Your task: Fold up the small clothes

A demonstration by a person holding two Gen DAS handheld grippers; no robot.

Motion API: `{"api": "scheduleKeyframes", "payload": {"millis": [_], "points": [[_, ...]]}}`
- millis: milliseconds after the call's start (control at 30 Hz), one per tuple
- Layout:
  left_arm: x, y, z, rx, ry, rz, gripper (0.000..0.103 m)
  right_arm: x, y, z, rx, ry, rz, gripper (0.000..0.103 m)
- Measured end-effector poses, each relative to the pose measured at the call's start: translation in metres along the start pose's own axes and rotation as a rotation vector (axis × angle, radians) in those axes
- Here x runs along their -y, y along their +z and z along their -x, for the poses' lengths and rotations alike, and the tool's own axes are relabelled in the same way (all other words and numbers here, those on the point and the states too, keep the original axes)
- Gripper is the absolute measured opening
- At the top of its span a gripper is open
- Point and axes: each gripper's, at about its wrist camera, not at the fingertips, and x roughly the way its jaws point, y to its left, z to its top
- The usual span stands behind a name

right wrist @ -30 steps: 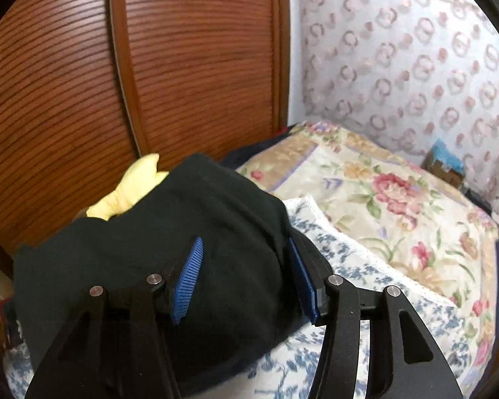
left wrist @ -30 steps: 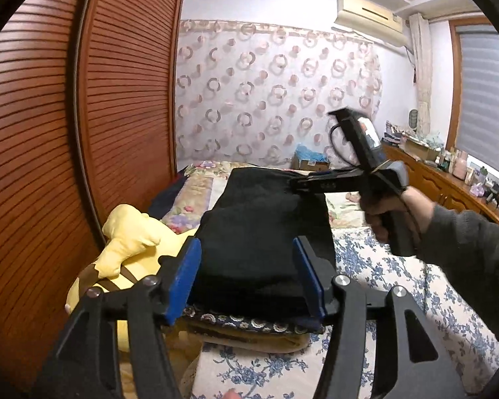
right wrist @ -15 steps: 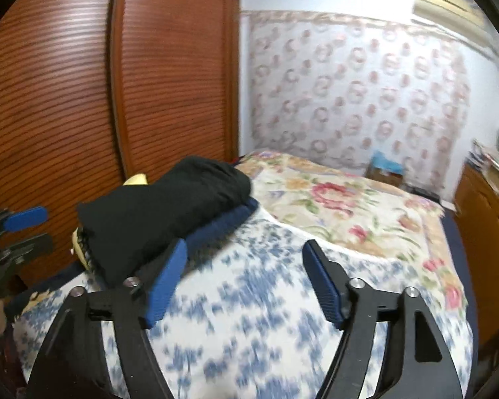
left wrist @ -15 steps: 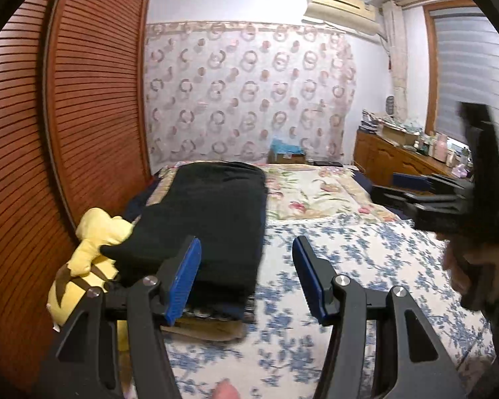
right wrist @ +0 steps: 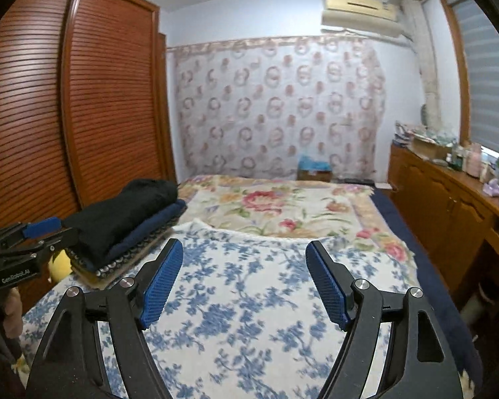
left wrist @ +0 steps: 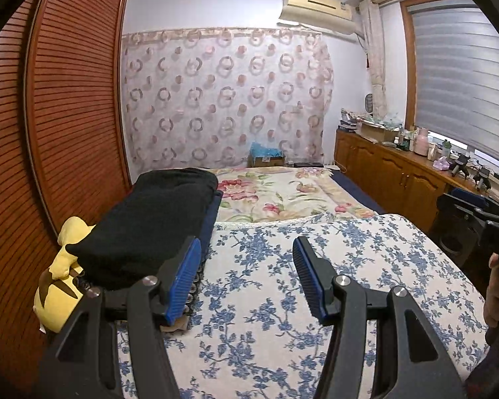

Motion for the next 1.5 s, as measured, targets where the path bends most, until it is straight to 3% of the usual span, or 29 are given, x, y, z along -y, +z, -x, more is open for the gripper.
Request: {"api": "scheduleKeyframes", "payload": {"millis": [533, 1500], "points": [[0.011, 0.001, 0.003, 0.000, -0.002, -0.014, 0.057, 0.005, -0.017, 0.015, 0.014, -0.035, -0.011, 0.078], [0.014, 0.002, 0.011, 0.033, 0.007, -0.016, 0.057, 0.010, -0.018, 0.017, 0.024, -0.054, -0.023, 0.078]]}}
